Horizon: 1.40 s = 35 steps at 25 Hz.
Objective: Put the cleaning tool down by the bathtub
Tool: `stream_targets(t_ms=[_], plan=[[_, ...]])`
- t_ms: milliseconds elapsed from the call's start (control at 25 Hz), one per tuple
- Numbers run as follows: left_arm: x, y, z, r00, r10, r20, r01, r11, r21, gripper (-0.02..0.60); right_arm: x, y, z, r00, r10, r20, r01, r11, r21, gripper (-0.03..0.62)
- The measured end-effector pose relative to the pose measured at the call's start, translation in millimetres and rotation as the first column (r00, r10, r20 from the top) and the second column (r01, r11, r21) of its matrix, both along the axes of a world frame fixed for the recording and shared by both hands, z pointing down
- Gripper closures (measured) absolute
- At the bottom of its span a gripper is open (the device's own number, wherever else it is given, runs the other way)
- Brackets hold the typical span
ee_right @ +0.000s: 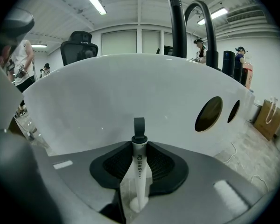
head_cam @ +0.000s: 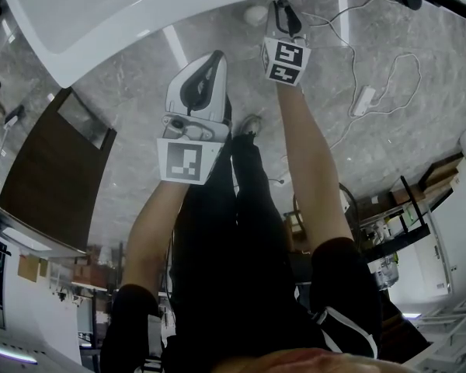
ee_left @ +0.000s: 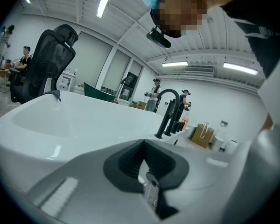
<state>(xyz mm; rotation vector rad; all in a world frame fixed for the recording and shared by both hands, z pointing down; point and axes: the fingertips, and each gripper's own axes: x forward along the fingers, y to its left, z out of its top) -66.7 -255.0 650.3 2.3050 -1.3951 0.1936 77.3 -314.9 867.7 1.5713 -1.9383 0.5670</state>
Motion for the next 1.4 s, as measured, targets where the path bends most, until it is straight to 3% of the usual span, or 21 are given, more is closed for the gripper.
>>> stream_targets(t_ms=[1080, 1400], plan=[[-17, -27, 9, 0.999, -0.032, -0.012, 0.031, 0.999, -0.017, 0.572, -11, -26, 11, 0.999, -0.033, -0.023, 0.033, 0.999, -0.009, 0.497], [-18, -27, 9, 0.999, -0.039, -0.014, 0.038, 0.999, -0.016, 0.572, 1, -7, 25, 0.999, 0.000, -0.035, -0.003, 0.997, -0.076, 0.485]])
